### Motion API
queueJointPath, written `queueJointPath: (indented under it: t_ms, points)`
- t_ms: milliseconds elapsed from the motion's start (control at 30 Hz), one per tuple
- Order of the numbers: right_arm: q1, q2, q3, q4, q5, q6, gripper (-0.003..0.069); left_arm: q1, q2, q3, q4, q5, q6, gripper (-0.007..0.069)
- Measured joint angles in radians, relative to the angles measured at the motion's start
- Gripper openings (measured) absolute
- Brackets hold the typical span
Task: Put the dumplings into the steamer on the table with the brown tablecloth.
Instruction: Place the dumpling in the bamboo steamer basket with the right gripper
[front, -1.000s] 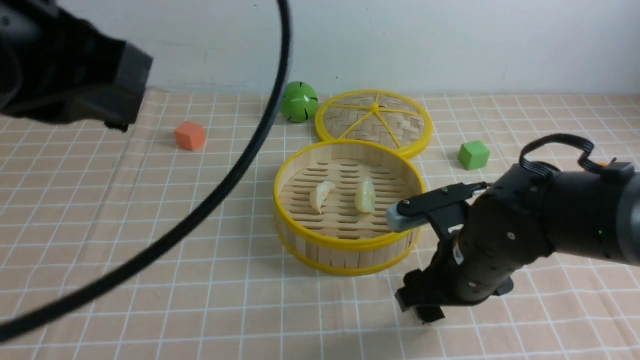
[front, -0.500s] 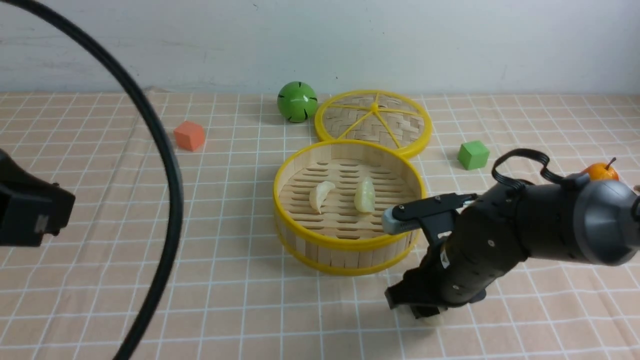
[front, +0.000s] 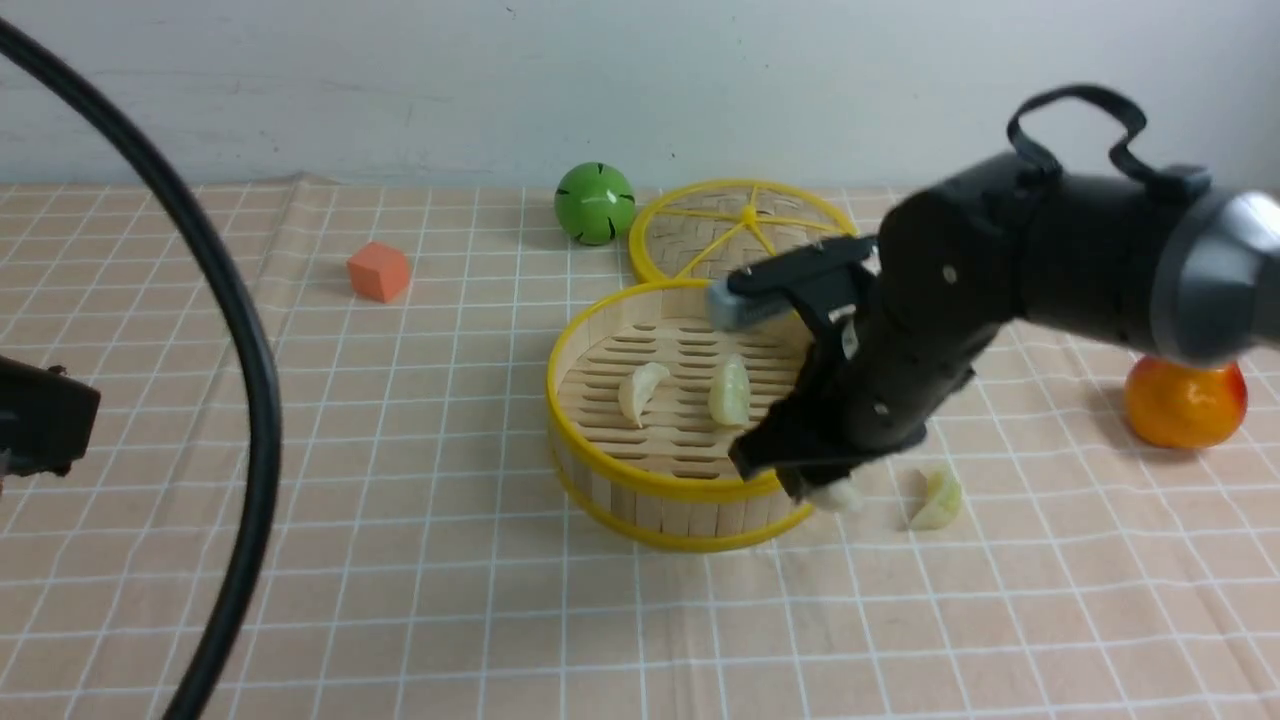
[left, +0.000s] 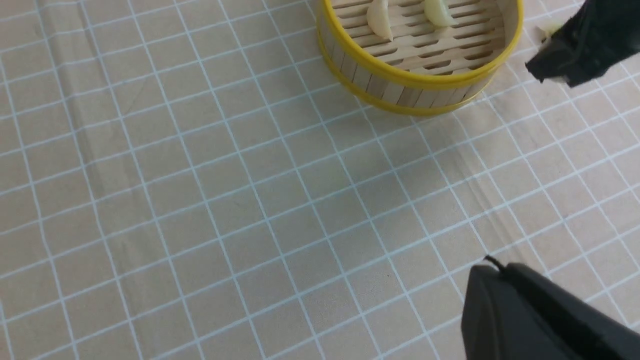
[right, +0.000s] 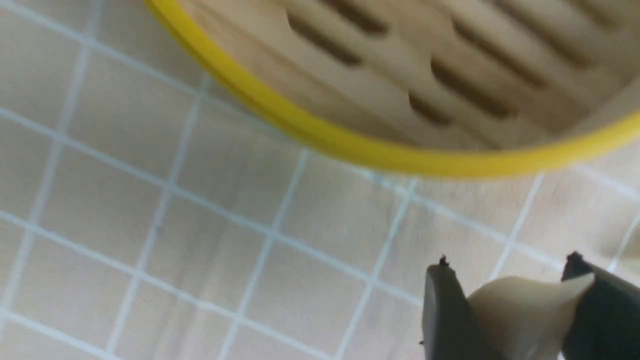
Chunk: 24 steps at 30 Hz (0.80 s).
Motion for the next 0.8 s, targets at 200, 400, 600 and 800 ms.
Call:
queueJointPath:
  t_ms: [200,400,600,800]
  points:
    - [0.000,0.152,-0.229,0.035,0.013,-0.016,0.0283,0.000,-0.002,0.000,0.006,0.002,0.000,-0.0014]
    - [0.000,0.315,-0.359,0.067,0.018,-0.020,0.0283,0.000,-0.002,0.000,0.012,0.016,0.000,-0.0014]
    - [0.000,0.401,-0.430,0.097,0.023,-0.023,0.0294,0.000,-0.002,0.000,0.034,0.023,0.000,-0.0013]
    - [0.000,0.397,-0.452,0.103,0.067,-0.023,0.0442,0.000,-0.002,0.000,0.040,0.023,0.000,-0.0011]
